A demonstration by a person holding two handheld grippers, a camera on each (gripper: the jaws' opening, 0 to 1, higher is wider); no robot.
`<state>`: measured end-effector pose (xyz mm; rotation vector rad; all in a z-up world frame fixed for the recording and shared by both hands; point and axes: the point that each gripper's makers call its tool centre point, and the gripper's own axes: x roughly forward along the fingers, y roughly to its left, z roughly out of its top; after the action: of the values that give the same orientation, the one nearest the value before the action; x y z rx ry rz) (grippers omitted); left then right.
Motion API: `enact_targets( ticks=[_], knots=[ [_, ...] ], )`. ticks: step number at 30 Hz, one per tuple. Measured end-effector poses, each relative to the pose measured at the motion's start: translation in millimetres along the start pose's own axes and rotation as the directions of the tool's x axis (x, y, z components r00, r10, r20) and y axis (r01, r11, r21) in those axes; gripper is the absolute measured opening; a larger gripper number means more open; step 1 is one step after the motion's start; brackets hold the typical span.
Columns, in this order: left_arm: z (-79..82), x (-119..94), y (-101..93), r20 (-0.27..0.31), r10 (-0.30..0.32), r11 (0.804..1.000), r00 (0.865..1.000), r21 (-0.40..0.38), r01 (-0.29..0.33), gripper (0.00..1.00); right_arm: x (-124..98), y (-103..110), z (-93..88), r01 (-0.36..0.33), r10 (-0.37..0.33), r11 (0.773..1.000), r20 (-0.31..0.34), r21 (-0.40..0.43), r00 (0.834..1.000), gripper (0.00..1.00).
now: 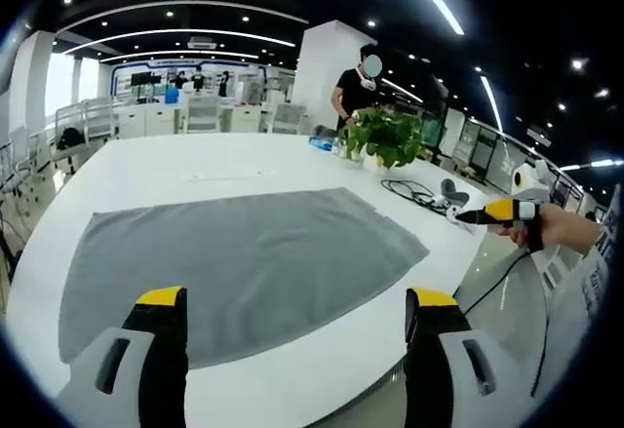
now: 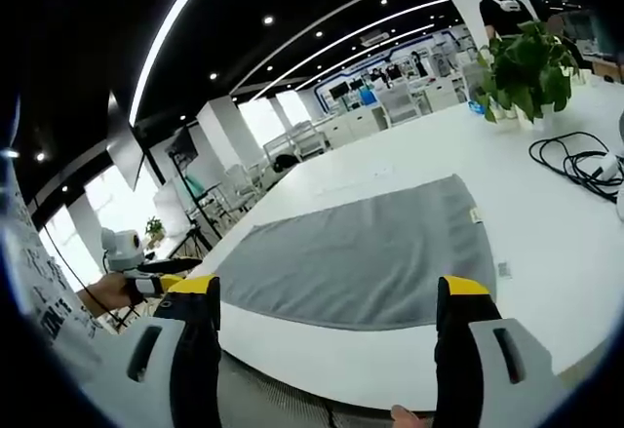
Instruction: Fold the towel on the table until its edges align and the towel forms a compact rectangular stack.
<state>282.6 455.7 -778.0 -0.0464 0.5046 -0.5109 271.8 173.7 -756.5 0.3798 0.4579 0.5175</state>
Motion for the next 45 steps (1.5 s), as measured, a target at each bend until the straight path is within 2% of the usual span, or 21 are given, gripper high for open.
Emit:
enact_targets(
  ticks=[30,38,42,45],
  knots=[
    [1.6,12,-16.7,-0.045,-0.044,0.998,0.998,0.045,0.046,0.95,-1,-15,3.4,0.013,-0.013,1.0,0.005,0.013,1.0,0.92],
    [4.6,21,-27.5,-0.055,-0.057,0.996,0.997,0.059,0.061,0.95,-3,-24,11.1,0.017,-0.017,1.0,0.018,0.013,1.0,0.92],
    [10.5,26,-36.4,-0.04,-0.079,0.996,0.996,0.043,0.081,0.94,-5,-31,15.6,0.022,-0.023,1.0,0.02,0.007,1.0,0.91],
    [14.7,29,-44.4,-0.038,-0.092,0.994,0.995,0.058,0.094,0.94,-5,-35,20.8,0.024,-0.024,1.0,0.026,0.005,0.999,0.91]
  ],
)
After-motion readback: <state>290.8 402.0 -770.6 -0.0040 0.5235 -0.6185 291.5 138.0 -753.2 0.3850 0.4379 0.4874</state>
